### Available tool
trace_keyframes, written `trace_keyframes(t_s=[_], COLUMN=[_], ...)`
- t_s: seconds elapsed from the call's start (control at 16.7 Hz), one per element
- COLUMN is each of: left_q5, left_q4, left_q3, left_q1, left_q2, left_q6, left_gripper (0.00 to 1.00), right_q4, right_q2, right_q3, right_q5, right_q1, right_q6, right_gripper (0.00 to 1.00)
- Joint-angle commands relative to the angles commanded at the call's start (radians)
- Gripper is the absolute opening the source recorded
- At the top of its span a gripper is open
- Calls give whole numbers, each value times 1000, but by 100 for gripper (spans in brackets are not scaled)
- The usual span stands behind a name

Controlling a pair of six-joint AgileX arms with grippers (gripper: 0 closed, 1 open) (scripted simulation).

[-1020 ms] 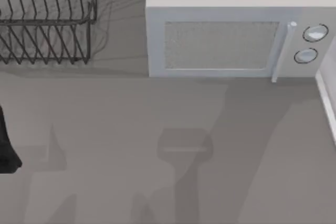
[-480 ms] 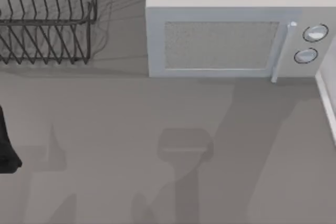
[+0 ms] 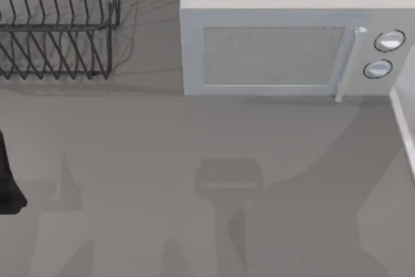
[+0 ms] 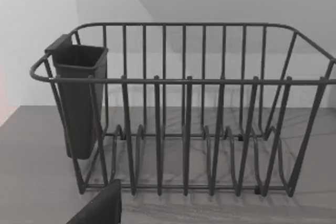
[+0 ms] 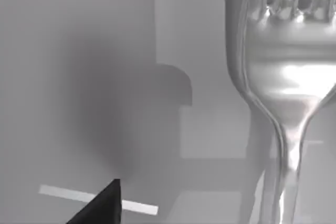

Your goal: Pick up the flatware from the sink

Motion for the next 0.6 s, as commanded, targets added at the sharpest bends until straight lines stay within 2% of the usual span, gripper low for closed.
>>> trace_keyframes(t_s=[0.42, 0.6], left_q5=[0, 0], left_q4=[0, 0], left_q3=[0, 0], left_q1=[0, 0], left_q2=[0, 0], left_q6=[0, 0], left_gripper=[100, 100], right_q4=[60, 60], right_q2=[40, 40], right_q3=[-37, -37], right_q5=[0, 0], right_q1=[-1, -1], right_q6=[0, 0], right_gripper=[100, 77])
